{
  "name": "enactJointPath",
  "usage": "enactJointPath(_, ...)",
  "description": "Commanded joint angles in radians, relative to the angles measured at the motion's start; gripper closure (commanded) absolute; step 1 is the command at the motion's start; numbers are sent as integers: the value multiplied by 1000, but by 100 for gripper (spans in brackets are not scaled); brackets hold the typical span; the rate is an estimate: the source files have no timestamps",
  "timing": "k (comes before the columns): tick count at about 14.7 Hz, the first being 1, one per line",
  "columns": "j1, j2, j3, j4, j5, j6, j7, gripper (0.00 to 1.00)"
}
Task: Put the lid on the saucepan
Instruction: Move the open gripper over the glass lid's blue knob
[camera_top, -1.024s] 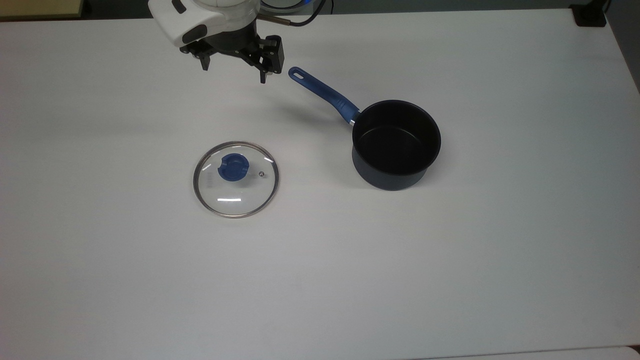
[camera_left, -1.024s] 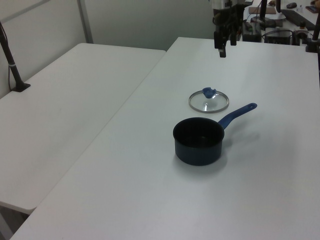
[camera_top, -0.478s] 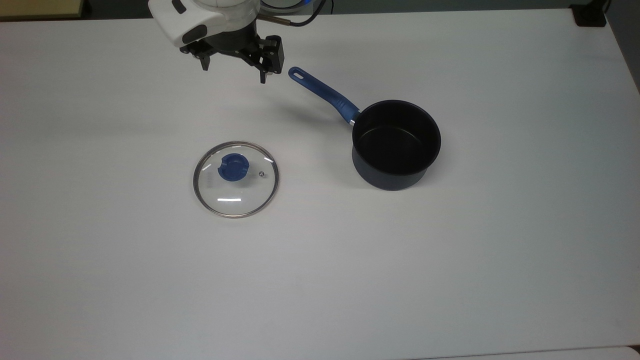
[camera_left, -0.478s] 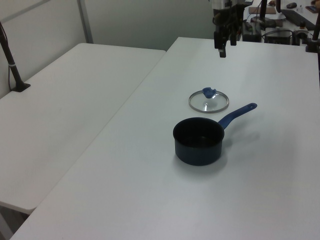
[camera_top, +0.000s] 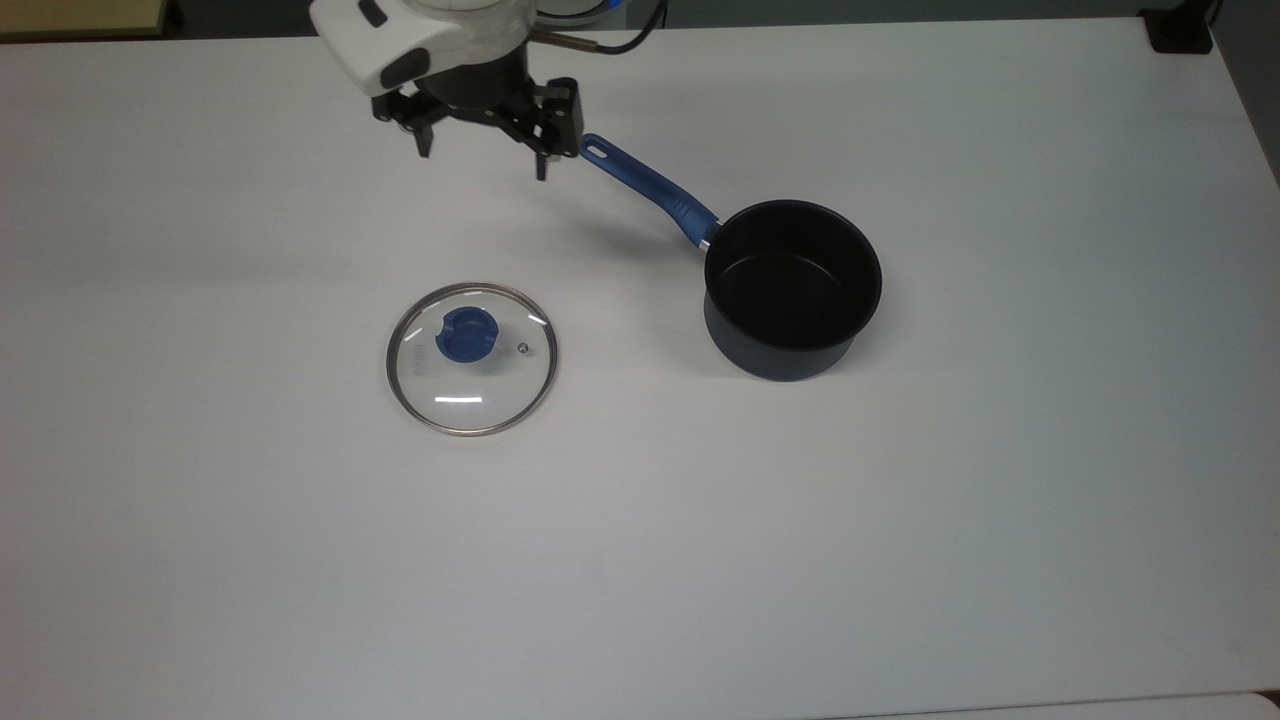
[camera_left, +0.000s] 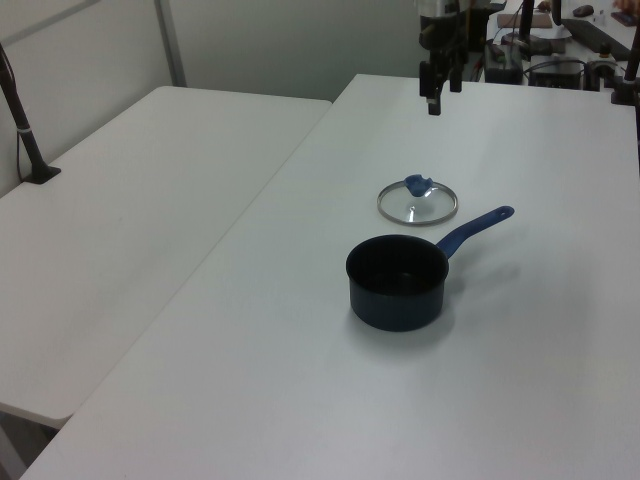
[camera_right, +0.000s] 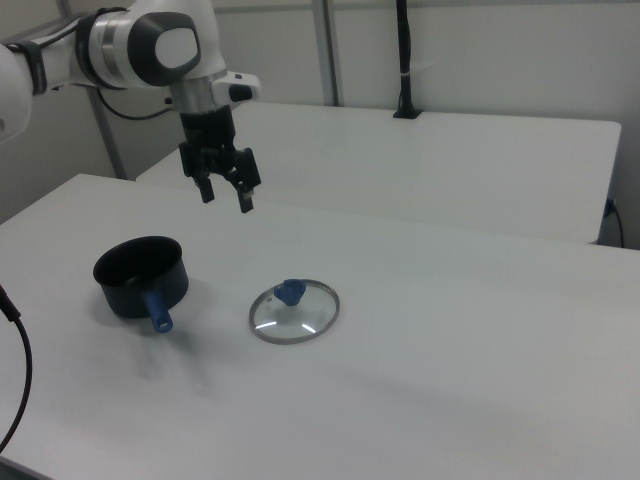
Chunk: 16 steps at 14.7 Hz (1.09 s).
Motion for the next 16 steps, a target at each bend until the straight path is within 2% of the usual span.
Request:
enactJointPath(1,57,-16,0,-25,50,35,-2,0)
enactJointPath(4,134,7,-2,-25,52,49,16,0)
enactJointPath(8,152,38,0,-29,52,49,-1,0)
enactJointPath(10,125,38,-6,-31,50,49,-31,0)
enactJointPath(13,19,44,-6,-59,47,58,-154,0)
enactJointPath(16,-41,98,-6,-100,41,174,-174,0)
